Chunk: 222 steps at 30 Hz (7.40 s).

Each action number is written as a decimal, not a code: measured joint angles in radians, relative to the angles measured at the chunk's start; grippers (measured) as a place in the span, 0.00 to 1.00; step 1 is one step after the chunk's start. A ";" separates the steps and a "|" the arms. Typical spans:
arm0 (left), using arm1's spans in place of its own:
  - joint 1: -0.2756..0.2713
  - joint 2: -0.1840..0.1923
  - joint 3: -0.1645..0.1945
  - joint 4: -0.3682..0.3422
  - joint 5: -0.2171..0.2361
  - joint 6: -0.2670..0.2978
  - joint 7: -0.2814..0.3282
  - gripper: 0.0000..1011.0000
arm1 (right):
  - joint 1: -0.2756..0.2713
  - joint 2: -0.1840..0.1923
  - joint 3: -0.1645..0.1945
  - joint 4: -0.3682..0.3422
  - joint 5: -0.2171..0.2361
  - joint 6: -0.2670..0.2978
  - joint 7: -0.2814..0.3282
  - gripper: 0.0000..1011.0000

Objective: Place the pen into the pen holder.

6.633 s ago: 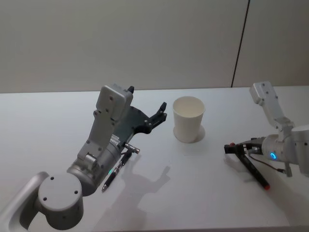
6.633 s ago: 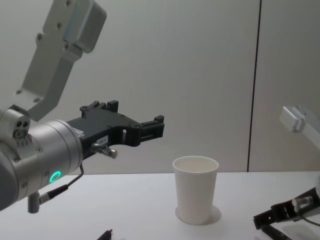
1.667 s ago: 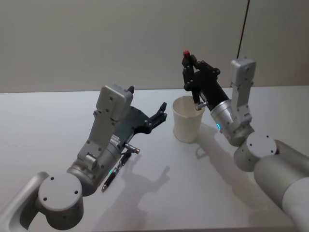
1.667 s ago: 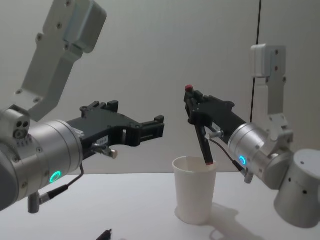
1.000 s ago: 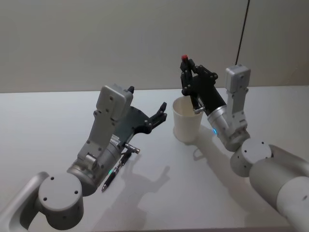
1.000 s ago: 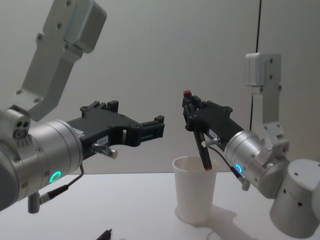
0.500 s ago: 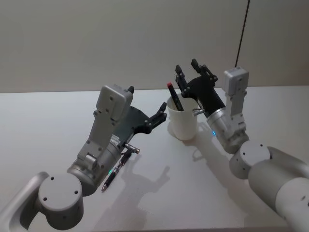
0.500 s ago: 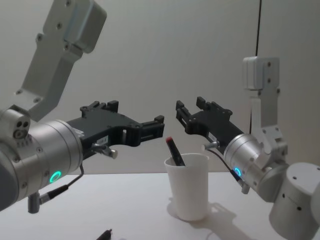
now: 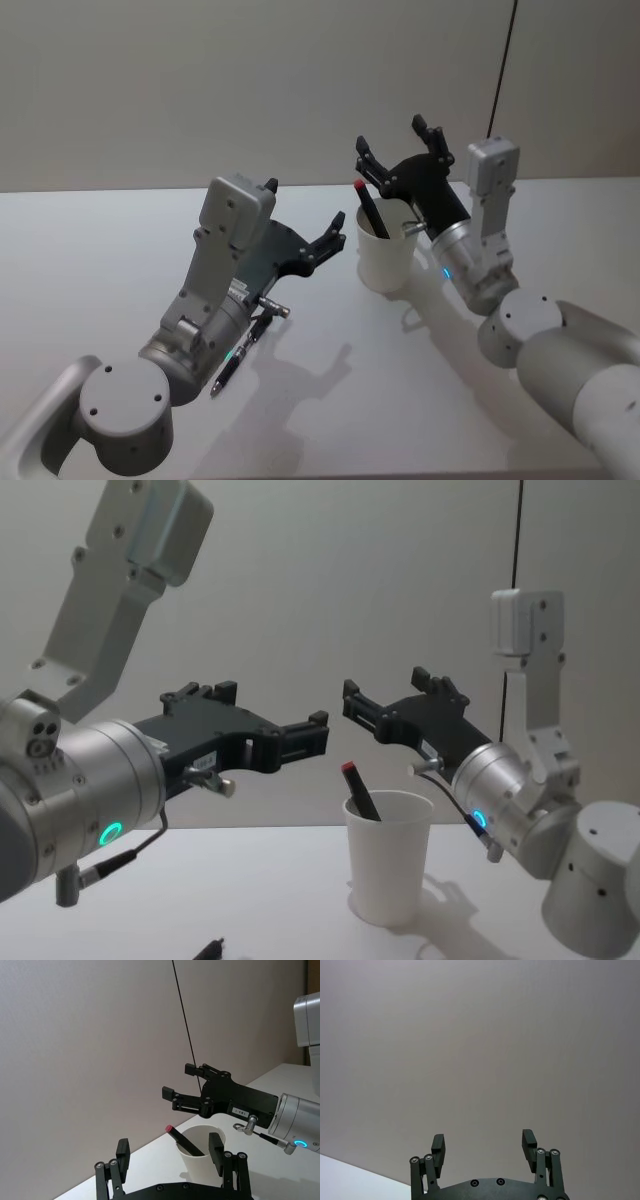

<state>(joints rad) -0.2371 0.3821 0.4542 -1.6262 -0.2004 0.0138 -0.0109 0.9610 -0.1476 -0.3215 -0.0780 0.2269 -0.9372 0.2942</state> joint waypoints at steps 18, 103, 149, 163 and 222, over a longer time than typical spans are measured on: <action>0.000 0.000 0.000 0.000 0.000 0.000 0.000 0.99 | -0.040 0.056 0.054 -0.164 -0.030 0.205 0.025 0.99; 0.004 0.003 -0.002 -0.013 0.001 0.039 -0.004 0.99 | -0.703 0.368 0.205 -1.325 -0.165 1.040 0.012 0.99; 0.113 0.053 -0.042 -0.086 -0.192 0.422 0.083 0.99 | -0.710 0.372 0.206 -1.332 -0.166 1.042 0.012 0.99; 0.089 0.048 -0.053 -0.014 -0.182 0.435 0.001 0.99 | -0.710 0.372 0.206 -1.332 -0.166 1.042 0.012 0.99; 0.056 0.084 -0.096 0.123 -0.131 0.460 -0.203 0.99 | -0.710 0.372 0.206 -1.332 -0.166 1.042 0.012 0.99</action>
<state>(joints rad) -0.1807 0.4660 0.3586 -1.5029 -0.3316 0.4742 -0.2140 0.2513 0.2242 -0.1154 -1.4097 0.0609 0.1046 0.3061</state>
